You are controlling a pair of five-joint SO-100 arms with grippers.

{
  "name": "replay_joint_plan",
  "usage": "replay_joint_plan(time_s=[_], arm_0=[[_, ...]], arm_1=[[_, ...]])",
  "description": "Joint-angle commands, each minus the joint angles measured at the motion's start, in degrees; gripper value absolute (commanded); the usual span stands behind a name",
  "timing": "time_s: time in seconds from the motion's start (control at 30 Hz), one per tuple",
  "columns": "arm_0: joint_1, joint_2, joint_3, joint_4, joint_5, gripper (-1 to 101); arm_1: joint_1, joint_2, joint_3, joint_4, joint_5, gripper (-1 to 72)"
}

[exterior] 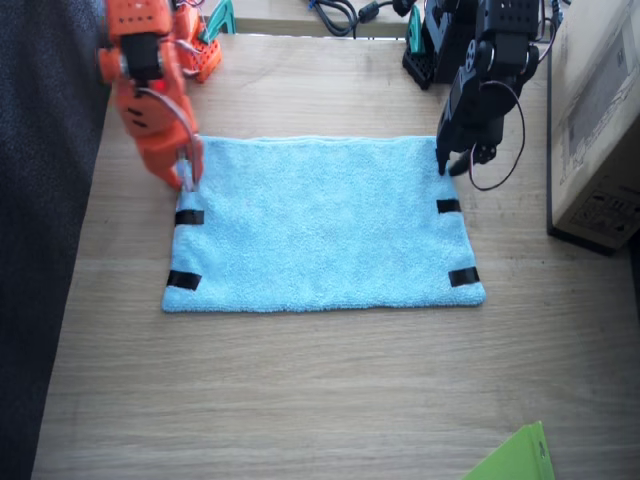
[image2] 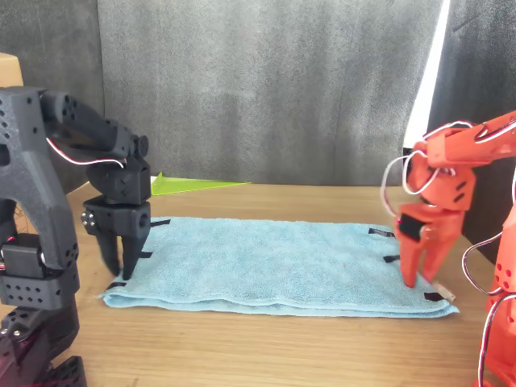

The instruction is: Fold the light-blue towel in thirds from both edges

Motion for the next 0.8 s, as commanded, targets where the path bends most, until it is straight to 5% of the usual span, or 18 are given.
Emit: replay_joint_plan(time_s=[0.0, 0.77], arm_0=[[0.53, 1.67, -0.09, 0.00, 0.26, 0], [-0.70, 6.33, 1.32, 0.97, -0.09, 0]], arm_1=[[0.18, -0.44, 1.14, -0.70, 0.44, 0.1], [4.22, 8.26, 0.44, 4.04, 1.32, 0.1]])
